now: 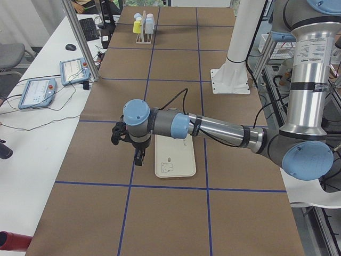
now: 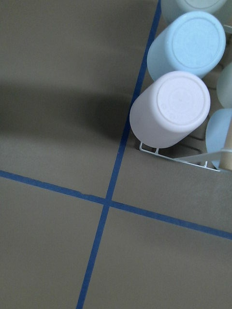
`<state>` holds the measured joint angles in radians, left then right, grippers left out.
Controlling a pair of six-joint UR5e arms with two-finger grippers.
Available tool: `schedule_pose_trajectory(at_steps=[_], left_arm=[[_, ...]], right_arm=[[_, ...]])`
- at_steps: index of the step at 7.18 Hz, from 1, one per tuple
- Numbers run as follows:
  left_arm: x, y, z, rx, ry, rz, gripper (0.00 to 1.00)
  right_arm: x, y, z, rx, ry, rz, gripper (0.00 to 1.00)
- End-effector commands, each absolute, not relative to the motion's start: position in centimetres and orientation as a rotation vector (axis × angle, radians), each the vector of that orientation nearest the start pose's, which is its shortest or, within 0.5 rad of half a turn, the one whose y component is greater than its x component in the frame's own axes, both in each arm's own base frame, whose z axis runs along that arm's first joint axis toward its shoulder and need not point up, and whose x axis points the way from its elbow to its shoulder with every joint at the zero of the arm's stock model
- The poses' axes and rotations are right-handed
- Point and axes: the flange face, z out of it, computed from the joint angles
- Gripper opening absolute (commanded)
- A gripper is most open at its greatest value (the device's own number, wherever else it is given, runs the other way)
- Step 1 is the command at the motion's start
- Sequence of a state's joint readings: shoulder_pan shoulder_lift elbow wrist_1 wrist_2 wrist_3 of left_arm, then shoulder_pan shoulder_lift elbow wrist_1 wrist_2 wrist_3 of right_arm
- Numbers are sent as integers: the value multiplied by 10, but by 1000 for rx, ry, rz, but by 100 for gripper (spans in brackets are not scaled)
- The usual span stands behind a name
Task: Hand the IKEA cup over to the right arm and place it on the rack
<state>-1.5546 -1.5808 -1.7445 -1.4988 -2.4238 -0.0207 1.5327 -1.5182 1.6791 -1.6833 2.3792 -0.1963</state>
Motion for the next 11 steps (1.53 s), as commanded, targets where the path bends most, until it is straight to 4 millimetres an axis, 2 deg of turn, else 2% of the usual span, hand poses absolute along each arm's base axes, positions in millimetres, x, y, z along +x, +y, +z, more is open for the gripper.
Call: schedule_pose_trajectory(at_steps=[1, 3, 4, 5, 6, 7, 8, 9, 11], left_arm=[[-51, -488, 589, 58, 838, 32, 100], [-52, -487, 585, 65, 840, 30, 100], [-52, -457, 565, 97, 834, 43, 100], [-52, -442, 570, 84, 833, 40, 100], [-53, -423, 552, 114, 833, 48, 100], [-53, -413, 547, 115, 824, 45, 100], [-52, -413, 558, 75, 827, -8, 100], [-51, -412, 559, 71, 837, -7, 100], [-48, -401, 561, 59, 831, -4, 100]], right_arm=[[39, -509, 589, 105, -816, -233, 99], [40, -515, 582, 109, -796, -220, 99], [41, -514, 581, 114, -780, -220, 99], [39, -511, 575, 122, -796, -223, 99], [39, -510, 585, 101, -786, -213, 99], [39, -503, 588, 101, -787, -211, 99], [40, -499, 590, 83, -788, -177, 99], [40, -494, 574, 109, -783, -176, 99], [40, -489, 562, 131, -784, -185, 99]])
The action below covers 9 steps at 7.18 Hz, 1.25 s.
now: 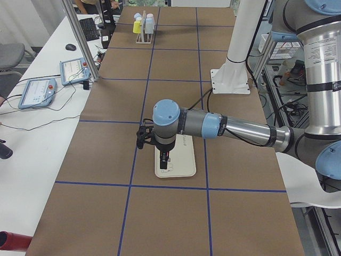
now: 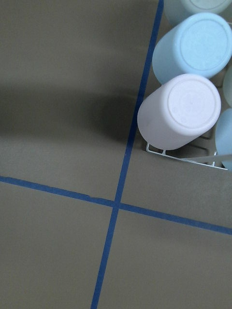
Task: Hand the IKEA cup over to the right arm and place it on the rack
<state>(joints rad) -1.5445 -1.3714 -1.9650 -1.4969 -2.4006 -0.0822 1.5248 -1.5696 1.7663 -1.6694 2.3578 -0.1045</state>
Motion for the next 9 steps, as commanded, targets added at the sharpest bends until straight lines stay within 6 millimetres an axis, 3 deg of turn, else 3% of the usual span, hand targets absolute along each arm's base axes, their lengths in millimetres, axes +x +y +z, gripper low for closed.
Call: schedule_pose_trajectory(at_steps=[1, 3, 6, 9], left_arm=[[-45, -397, 569, 42, 824, 1, 100], [-46, -397, 574, 36, 793, 0, 100], [-46, -397, 556, 70, 791, 7, 100], [-45, -414, 537, 122, 788, 35, 100]], right_arm=[[41, -489, 561, 135, -773, -186, 100], [45, -486, 559, 143, -727, -188, 100], [45, -482, 563, 137, -727, -186, 99], [45, -480, 566, 131, -727, -184, 99]])
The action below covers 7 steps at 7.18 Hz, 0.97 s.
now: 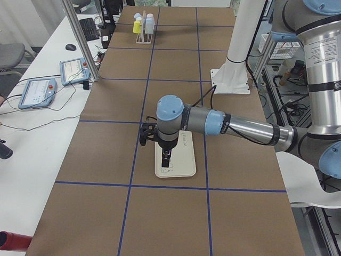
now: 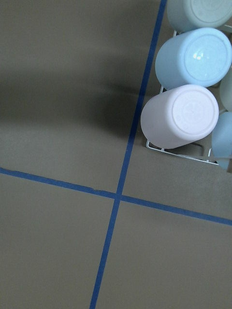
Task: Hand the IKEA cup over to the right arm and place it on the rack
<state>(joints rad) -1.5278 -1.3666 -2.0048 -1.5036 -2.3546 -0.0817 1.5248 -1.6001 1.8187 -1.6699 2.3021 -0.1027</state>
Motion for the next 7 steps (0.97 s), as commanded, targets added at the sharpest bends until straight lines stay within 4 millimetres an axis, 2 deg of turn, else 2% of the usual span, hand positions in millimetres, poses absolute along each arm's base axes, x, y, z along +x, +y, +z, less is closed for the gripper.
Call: schedule_pose_trajectory(at_steps=[1, 2, 5, 6, 7], left_arm=[[-47, -416, 534, 128, 789, 34, 100], [-46, -415, 541, 114, 787, 30, 100], [-48, -410, 543, 107, 788, 22, 100], [-48, -401, 566, 58, 788, 1, 100], [-48, -400, 562, 66, 787, 2, 100]], right_arm=[[44, -479, 566, 130, -733, -183, 100], [45, -477, 568, 126, -733, -183, 99], [45, -481, 564, 153, -727, -198, 99], [45, -483, 567, 174, -725, -205, 99], [44, -486, 563, 189, -725, -212, 99]])
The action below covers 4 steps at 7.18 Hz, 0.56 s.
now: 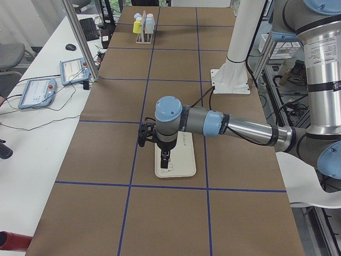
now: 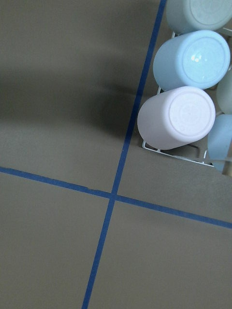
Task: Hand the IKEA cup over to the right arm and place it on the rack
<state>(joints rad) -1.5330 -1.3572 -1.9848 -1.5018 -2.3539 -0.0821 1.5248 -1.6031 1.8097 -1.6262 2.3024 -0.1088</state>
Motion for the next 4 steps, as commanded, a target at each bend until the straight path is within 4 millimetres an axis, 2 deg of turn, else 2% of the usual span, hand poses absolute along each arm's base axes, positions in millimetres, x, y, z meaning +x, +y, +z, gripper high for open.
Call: schedule_pose_trajectory(at_steps=[1, 4], left_arm=[[-48, -401, 568, 54, 786, -3, 100], [-48, -401, 567, 58, 788, 0, 100]], right_arm=[[44, -487, 559, 196, -727, -214, 99], [44, -486, 559, 216, -729, -214, 100]])
